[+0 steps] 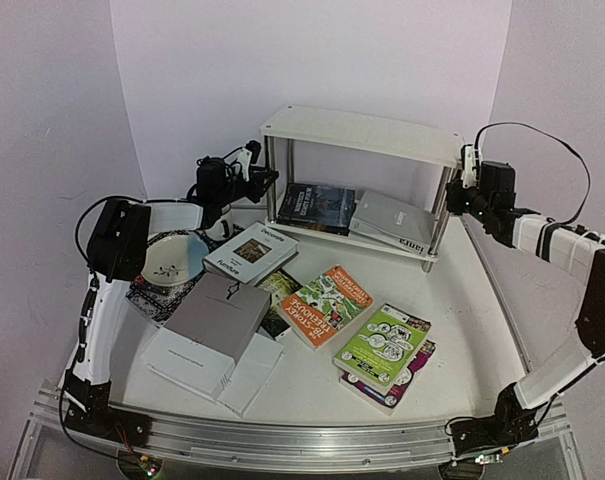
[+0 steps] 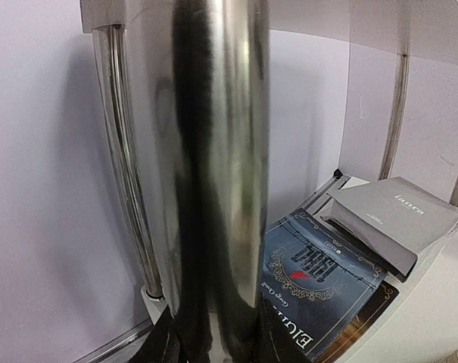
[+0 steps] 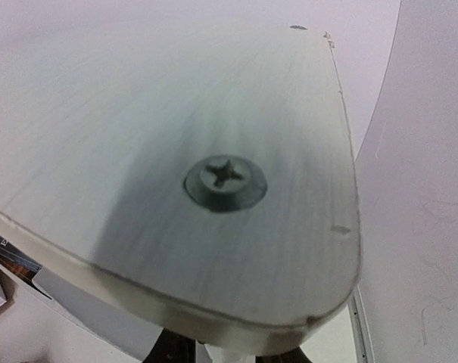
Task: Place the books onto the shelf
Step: Move the shelf to the corner of the board.
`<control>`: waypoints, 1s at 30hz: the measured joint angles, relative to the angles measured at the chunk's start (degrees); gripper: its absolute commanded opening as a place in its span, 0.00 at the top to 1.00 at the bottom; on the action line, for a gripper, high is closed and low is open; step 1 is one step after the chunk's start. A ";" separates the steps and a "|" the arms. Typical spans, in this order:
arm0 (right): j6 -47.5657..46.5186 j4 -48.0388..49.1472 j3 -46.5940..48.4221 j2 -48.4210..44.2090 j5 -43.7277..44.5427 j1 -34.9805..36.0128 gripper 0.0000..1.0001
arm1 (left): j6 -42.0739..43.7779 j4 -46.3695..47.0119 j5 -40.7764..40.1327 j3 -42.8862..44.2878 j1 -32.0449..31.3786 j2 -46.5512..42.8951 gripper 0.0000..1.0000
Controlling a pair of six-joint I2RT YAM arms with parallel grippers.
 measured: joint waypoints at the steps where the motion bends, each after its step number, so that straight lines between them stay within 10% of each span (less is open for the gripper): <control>1: -0.17 0.03 0.00 0.00 -0.09 -0.01 0.88 | -0.07 0.06 0.21 -0.03 0.01 0.00 0.85; 30: 3.41 -12.03 -13.92 -22.78 2.49 0.33 0.88 | 1.18 2.25 3.40 -13.37 -3.97 -8.64 0.89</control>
